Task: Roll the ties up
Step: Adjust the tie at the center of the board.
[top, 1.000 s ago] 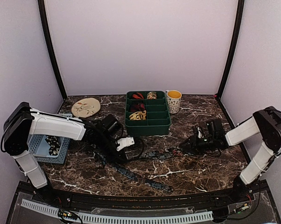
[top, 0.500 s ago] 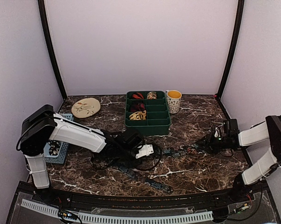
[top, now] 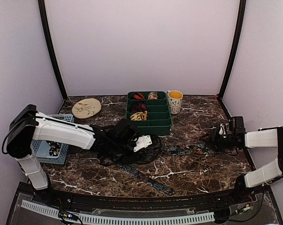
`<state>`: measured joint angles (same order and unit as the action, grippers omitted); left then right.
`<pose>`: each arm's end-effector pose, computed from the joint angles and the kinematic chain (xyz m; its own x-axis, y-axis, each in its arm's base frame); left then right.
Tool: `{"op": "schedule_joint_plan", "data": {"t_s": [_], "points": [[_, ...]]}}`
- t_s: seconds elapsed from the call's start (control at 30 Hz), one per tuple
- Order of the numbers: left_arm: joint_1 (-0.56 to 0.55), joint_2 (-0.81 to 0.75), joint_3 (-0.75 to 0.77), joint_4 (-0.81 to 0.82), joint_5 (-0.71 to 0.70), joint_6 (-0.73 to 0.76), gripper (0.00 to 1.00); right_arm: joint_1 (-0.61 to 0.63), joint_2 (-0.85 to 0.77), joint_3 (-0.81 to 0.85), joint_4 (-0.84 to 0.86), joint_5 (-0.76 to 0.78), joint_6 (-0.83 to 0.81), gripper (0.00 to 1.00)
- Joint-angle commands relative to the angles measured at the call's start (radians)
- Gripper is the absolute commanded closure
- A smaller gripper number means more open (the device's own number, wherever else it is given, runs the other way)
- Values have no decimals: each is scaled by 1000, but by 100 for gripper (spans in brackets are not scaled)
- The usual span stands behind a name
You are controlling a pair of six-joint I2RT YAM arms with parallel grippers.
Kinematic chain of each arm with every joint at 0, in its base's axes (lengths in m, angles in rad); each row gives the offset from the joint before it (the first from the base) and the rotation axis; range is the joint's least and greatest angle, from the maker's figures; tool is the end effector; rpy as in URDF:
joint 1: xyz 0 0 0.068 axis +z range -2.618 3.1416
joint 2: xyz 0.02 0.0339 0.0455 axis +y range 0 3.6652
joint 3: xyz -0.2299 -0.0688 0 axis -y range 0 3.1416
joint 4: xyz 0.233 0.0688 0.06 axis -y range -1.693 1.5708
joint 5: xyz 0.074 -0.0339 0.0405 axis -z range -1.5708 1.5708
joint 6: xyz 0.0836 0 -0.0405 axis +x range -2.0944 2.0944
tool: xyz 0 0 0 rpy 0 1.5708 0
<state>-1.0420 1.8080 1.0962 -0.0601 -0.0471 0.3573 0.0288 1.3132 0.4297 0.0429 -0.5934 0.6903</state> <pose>0.2065 -0.3455 0.1203 -0.0340 0.7506 -0.6598 0.9151 0.2888 0.2814 0.2498 0.0540 0.0870 -0.8268 0.5043 -0.2490 0.1683 0.6444 0.7460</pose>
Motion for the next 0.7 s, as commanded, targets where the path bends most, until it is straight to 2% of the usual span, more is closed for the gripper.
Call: {"op": "schedule_joint_plan", "data": {"t_s": [0.0, 0.07, 0.17, 0.33, 0.53, 0.63, 0.67], "points": [[107, -264, -107, -86, 91, -137, 42, 92, -43, 71, 8, -27, -16, 45], [163, -332, -140, -115, 91, -179, 42, 156, -28, 103, 21, -18, -8, 45], [211, -334, -148, -184, 66, -202, 43, 271, 36, 165, 51, -8, -2, 45], [221, -232, -110, -202, 174, -237, 40, 404, 149, 232, 114, -9, 10, 46], [221, -98, -72, -198, 232, -235, 41, 465, 245, 264, 129, -2, -6, 47], [220, -46, -60, -199, 291, -232, 50, 468, 267, 263, 128, 11, -15, 47], [218, -33, -56, -202, 322, -230, 61, 468, 272, 264, 126, 15, -20, 47]]}}
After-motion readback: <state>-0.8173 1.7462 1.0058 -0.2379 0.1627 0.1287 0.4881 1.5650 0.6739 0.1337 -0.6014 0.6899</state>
